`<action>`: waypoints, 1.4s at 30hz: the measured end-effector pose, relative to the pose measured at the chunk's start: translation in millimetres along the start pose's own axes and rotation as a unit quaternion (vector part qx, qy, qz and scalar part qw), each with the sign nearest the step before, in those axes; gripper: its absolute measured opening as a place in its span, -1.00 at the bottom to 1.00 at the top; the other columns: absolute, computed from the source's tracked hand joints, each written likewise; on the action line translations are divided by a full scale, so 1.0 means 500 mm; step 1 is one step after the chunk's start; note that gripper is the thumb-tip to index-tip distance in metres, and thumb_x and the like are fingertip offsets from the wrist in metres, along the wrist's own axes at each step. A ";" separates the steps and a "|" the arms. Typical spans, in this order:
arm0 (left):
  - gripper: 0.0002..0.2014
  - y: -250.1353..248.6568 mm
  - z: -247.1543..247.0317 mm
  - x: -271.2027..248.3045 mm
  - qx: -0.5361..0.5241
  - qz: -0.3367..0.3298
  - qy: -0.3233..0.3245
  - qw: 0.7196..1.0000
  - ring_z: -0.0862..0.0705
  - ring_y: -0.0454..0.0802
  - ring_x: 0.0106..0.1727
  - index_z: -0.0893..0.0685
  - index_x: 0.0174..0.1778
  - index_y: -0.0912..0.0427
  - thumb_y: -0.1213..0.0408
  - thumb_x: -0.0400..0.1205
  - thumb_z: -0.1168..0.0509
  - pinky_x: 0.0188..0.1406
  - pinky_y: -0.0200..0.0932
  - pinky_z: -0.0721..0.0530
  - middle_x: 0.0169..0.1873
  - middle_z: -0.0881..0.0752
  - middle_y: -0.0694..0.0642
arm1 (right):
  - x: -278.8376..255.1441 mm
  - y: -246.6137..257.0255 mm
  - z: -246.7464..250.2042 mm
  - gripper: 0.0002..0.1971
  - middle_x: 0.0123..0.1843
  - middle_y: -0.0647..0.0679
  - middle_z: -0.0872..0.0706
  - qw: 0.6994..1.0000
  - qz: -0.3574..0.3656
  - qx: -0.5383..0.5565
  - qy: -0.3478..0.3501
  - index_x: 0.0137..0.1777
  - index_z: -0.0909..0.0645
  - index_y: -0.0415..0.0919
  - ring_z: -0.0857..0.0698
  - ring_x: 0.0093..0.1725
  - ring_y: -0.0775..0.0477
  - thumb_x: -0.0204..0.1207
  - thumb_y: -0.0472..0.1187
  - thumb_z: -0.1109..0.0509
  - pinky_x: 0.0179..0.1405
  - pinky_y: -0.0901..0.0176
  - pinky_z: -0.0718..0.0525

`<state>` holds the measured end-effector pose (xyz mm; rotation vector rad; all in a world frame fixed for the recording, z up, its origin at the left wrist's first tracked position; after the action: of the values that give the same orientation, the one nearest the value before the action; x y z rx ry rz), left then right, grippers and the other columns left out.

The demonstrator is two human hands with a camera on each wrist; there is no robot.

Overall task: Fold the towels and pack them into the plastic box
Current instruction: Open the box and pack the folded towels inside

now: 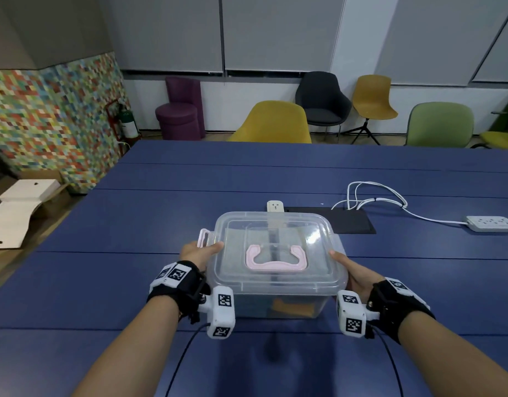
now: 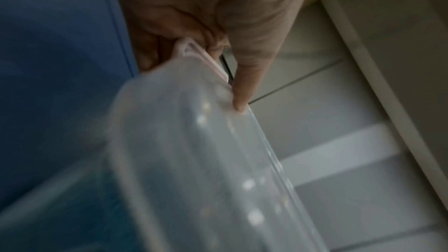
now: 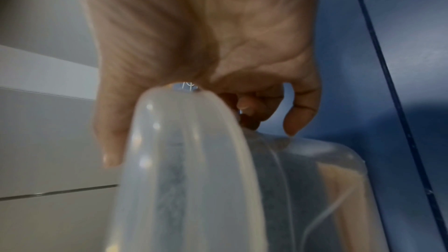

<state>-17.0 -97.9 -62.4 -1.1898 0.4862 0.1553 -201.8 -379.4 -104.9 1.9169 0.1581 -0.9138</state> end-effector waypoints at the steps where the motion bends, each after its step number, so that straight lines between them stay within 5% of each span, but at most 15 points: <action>1: -0.68 -0.012 -0.002 -0.004 0.020 -0.035 -0.024 0.999 -0.63 0.13 -0.27 -0.65 0.04 0.30 0.15 0.51 -0.42 -0.24 -0.12 -0.65 -0.20 -0.71 0.21 | -0.002 0.000 -0.001 -0.60 -0.17 -0.24 -0.82 1.000 0.001 0.002 0.002 0.14 -0.61 -0.27 -0.81 -0.30 -0.16 0.54 0.06 -0.28 -0.42 0.09 -0.76; 3: -0.68 -0.019 -0.010 -0.013 0.092 -0.083 -0.049 0.991 -0.67 0.18 -0.13 -0.64 0.16 0.23 0.13 0.57 -0.32 -0.03 -0.04 -0.65 -0.12 -0.73 0.20 | -0.002 -0.002 -0.001 -0.60 -0.19 -0.25 -0.82 1.000 0.000 0.000 -0.001 0.15 -0.61 -0.27 -0.81 -0.32 -0.16 0.54 0.06 -0.29 -0.44 0.10 -0.75; 8: -0.57 -0.028 -0.028 -0.028 0.284 -0.152 -0.090 0.942 -0.66 0.27 0.07 -0.38 0.50 0.02 0.06 0.70 -0.04 0.03 0.04 -0.66 0.02 -0.72 0.27 | -0.012 0.001 -0.004 -0.59 -0.19 -0.27 -0.82 1.000 0.003 0.001 -0.002 0.21 -0.58 -0.31 -0.81 -0.33 -0.18 0.53 0.01 -0.31 -0.47 0.10 -0.74; 14: -0.59 -0.042 -0.035 -0.030 0.346 -0.167 -0.096 0.918 -0.65 0.27 0.11 -0.36 0.49 0.11 0.11 0.73 0.03 0.01 0.07 -0.64 0.04 -0.71 0.26 | -0.018 0.006 -0.013 -0.17 0.10 -0.34 -0.76 0.999 0.016 -0.019 0.032 0.28 -0.58 -0.31 -0.80 -0.09 -0.25 0.00 0.03 -0.71 -0.27 0.00 -0.78; 19: -0.54 -0.042 -0.037 -0.028 0.359 -0.169 -0.099 0.912 -0.63 0.27 0.18 -0.24 0.58 0.05 0.08 0.74 0.07 0.05 0.06 -0.61 0.09 -0.71 0.26 | -0.018 0.010 0.000 -0.44 0.17 -0.35 -0.73 1.000 0.027 -0.013 -0.006 0.26 -0.59 -0.34 -0.77 0.03 -0.27 0.33 0.01 -0.45 -0.04 -0.09 -0.77; 23: -0.54 -0.041 -0.034 -0.030 0.353 -0.175 -0.106 0.913 -0.64 0.27 0.14 -0.25 0.58 0.03 0.10 0.73 0.05 0.01 0.05 -0.61 0.05 -0.71 0.28 | -0.036 0.043 0.026 -0.48 -0.06 -0.32 -0.80 0.988 0.074 -0.095 -0.101 0.11 -0.62 -0.49 -0.81 -0.16 -0.20 0.31 -0.07 -0.56 -0.27 0.07 -0.77; 27: -0.58 -0.043 -0.036 -0.032 0.353 -0.177 -0.110 0.912 -0.65 0.30 0.10 -0.36 0.49 0.12 0.11 0.73 0.04 -0.01 0.04 -0.60 0.03 -0.71 0.30 | -0.043 0.077 0.031 -0.61 -0.26 -0.28 -0.66 0.943 0.134 -0.224 -0.205 -0.08 -0.56 -0.45 -0.65 -0.50 -0.06 0.37 -0.11 -0.55 -0.56 0.19 -0.64; 31: -0.58 -0.040 -0.036 -0.030 0.350 -0.170 -0.105 0.915 -0.64 0.30 0.10 -0.36 0.49 0.10 0.10 0.73 0.04 0.02 0.06 -0.61 0.05 -0.70 0.30 | -0.062 0.105 0.005 -0.64 -0.05 -0.32 -0.69 0.852 0.173 -0.418 -0.265 0.07 -0.60 -0.41 -0.66 -0.06 -0.27 0.50 -0.08 -0.41 -0.16 0.10 -0.53; 33: -0.58 -0.040 -0.036 -0.032 0.350 -0.167 -0.106 0.916 -0.64 0.29 0.11 -0.34 0.50 0.10 0.11 0.72 0.04 0.04 0.07 -0.62 0.06 -0.69 0.30 | -0.072 0.102 -0.007 -0.64 0.08 -0.33 -0.69 0.831 0.182 -0.448 -0.273 0.16 -0.57 -0.40 -0.64 0.08 -0.31 0.56 -0.09 -0.32 -0.09 0.11 -0.49; 42: -0.58 -0.045 -0.042 -0.035 0.382 -0.161 -0.115 0.903 -0.66 0.26 0.09 -0.33 0.52 0.15 0.16 0.74 0.05 -0.08 0.01 -0.60 0.06 -0.70 0.28 | -0.078 0.107 -0.035 -0.69 0.19 -0.30 -0.62 0.769 0.178 -0.526 -0.316 0.18 -0.50 -0.39 -0.60 0.15 -0.30 0.65 -0.16 -0.11 -0.06 0.07 -0.44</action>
<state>-30.1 -123.3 -41.3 -0.4525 0.1028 -0.1727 -195.4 -382.6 -36.8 0.5089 -0.0954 -0.8711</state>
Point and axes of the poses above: each hand's wrist, its own x-axis towards the middle knuckle, its own z-axis out of the back of the hand, y = z × x, the point moved 7 cm from there along x, towards the middle knuckle
